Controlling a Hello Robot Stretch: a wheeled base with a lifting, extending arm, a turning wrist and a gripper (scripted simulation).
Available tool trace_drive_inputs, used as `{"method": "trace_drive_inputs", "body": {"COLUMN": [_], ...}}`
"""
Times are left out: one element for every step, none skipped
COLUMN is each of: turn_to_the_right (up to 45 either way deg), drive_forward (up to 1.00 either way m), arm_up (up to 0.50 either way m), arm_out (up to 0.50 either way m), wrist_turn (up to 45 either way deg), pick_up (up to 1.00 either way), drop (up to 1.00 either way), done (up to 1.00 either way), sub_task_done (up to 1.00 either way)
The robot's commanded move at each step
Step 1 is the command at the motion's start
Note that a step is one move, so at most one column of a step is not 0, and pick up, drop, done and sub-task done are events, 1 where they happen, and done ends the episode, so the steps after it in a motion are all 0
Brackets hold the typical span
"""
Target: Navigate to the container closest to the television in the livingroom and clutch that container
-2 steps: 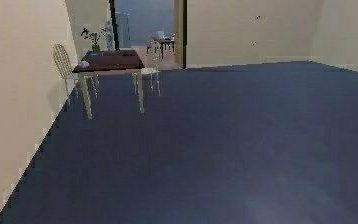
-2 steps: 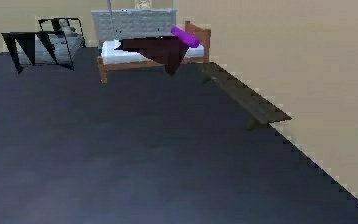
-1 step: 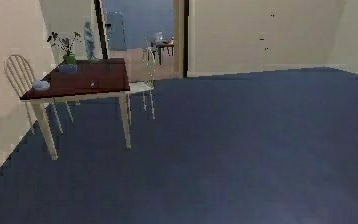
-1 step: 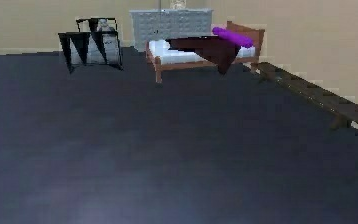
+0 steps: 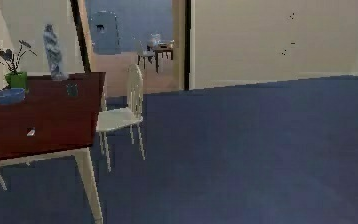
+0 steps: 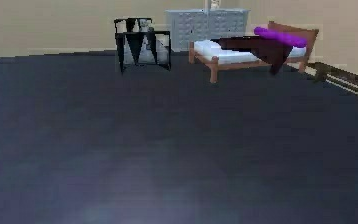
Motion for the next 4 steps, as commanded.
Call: {"method": "trace_drive_inputs", "body": {"turn_to_the_right": [0.0,0.0,-12.0,-3.0], "drive_forward": [1.00,0.80,0.00,0.00], "arm_up": [0.00,0.00,0.00,0.00], "arm_out": [0.00,0.00,0.00,0.00], "wrist_turn": [0.0,0.0,0.0,0.0], "pick_up": [0.00,0.00,0.00,0.00], "drop": [0.00,0.00,0.00,0.00], "done": [0.00,0.00,0.00,0.00], "sub_task_done": [0.00,0.00,0.00,0.00]}}
